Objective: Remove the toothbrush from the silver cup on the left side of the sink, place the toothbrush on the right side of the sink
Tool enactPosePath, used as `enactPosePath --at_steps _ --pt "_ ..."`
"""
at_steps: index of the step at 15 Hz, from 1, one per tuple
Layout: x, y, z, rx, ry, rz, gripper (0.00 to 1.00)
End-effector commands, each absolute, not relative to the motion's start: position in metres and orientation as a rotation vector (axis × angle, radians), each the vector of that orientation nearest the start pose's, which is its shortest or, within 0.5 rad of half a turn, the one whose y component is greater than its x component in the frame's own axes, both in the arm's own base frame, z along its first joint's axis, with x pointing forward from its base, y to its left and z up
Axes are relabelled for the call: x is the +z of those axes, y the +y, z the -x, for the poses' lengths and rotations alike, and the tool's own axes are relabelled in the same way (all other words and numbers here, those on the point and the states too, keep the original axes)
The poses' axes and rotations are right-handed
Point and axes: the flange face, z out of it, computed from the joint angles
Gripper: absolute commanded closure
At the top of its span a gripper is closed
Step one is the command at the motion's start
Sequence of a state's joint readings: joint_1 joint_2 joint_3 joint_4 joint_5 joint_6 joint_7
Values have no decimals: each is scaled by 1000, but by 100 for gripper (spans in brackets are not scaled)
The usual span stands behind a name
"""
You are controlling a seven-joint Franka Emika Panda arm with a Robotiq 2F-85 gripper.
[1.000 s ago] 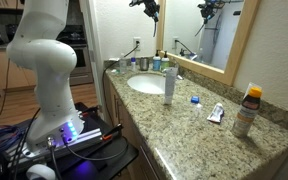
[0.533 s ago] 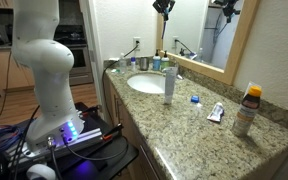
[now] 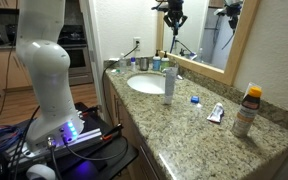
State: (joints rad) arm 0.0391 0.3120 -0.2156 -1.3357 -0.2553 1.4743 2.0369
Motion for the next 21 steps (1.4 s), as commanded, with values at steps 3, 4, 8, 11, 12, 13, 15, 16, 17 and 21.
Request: enactPosePath --at_steps 3,4,8,11,12,13,15,16,17,21 --pt "509 -211 -609 -108 3236 1317 93" --pt "497 -237 -604 -61 3271 1250 93" --pt "445 -264 -612 104 3386 1149 98" --pt "377 -295 -614 413 3430 1043 98" --pt "357 -304 -615 491 3444 991 98" --pt "337 -314 -615 571 3464 932 98" --pt "338 -307 -607 526 3474 954 93" --pt "321 -316 -607 580 3493 903 93" --pt "310 -322 -607 607 3503 879 93" --pt "294 -327 -625 535 3535 764 98"
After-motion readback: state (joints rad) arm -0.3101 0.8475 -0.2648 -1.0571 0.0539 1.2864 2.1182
